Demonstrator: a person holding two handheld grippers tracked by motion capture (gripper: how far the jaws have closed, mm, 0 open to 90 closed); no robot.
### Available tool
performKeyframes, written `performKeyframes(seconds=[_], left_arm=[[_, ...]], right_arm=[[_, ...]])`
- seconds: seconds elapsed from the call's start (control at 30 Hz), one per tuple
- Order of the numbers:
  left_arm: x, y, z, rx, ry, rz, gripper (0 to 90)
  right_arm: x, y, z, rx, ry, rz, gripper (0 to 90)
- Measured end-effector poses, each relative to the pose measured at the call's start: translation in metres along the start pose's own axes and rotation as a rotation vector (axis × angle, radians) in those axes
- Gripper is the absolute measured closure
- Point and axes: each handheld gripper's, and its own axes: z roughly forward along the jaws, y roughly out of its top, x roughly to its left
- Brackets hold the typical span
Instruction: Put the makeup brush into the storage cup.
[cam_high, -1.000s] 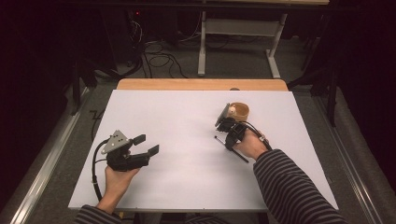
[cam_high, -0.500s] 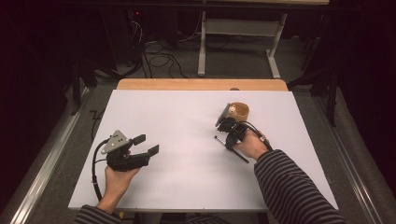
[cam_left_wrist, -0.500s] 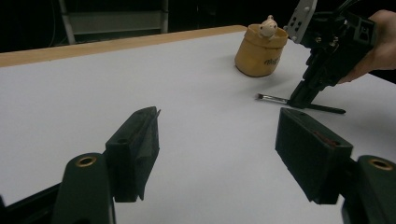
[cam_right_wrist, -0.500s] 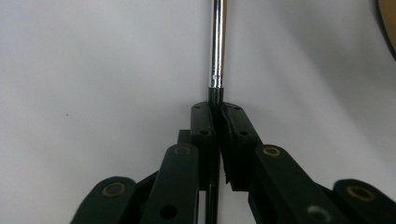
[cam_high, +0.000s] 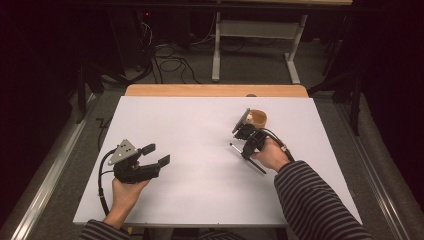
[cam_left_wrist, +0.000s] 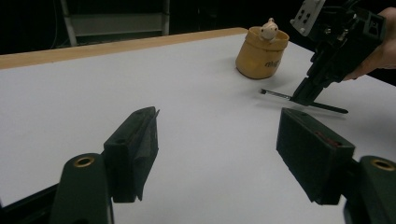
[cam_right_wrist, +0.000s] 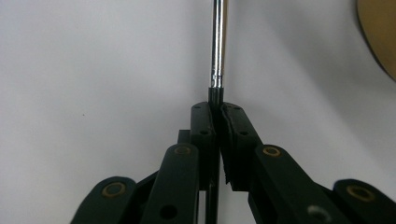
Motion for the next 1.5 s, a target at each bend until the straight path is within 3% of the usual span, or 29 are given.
performKeyframes(seconds=[0.23,0.37,0.67,0.7,0.73,1.03,1.1,1.2,1.3,1.4,1.5], left_arm=[[0.000,0.000,0.000,0.001,-0.001,-0.002,29.5],[0.000,0.000,0.000,0.000,-0.001,-0.004,29.3],[0.001,0.000,0.000,0.000,-0.003,-0.007,28.7],[0.001,0.000,0.000,0.001,-0.003,-0.006,28.7],[0.001,0.000,0.000,0.001,-0.003,-0.006,28.7],[0.001,0.000,0.001,0.004,-0.006,-0.009,28.6],[0.001,0.000,0.001,0.006,-0.008,-0.011,28.3],[0.001,0.000,0.001,0.008,-0.008,-0.013,27.8],[0.001,0.000,0.001,0.008,-0.008,-0.014,27.7],[0.001,0.000,0.001,0.007,-0.009,-0.015,27.6],[0.001,0.000,0.001,0.007,-0.009,-0.016,27.5]], right_arm=[[0.001,-0.003,-0.007,-0.024,0.010,0.012,86.0],[0.000,-0.004,-0.007,-0.037,0.010,-0.018,86.0],[0.004,-0.006,-0.012,-0.045,0.018,-0.003,86.0],[0.003,-0.006,-0.012,-0.057,0.016,-0.025,86.0],[0.004,-0.007,-0.014,-0.059,0.022,-0.006,86.0],[0.002,-0.012,-0.018,-0.088,0.029,-0.016,86.0],[0.003,-0.014,-0.019,-0.088,0.035,0.014,86.0],[0.001,-0.015,-0.020,-0.097,0.037,-0.007,86.0],[0.003,-0.017,-0.022,-0.104,0.044,0.025,86.0],[0.001,-0.019,-0.025,-0.126,0.046,0.001,86.0],[0.002,-0.020,-0.027,-0.135,0.048,0.010,86.0]])
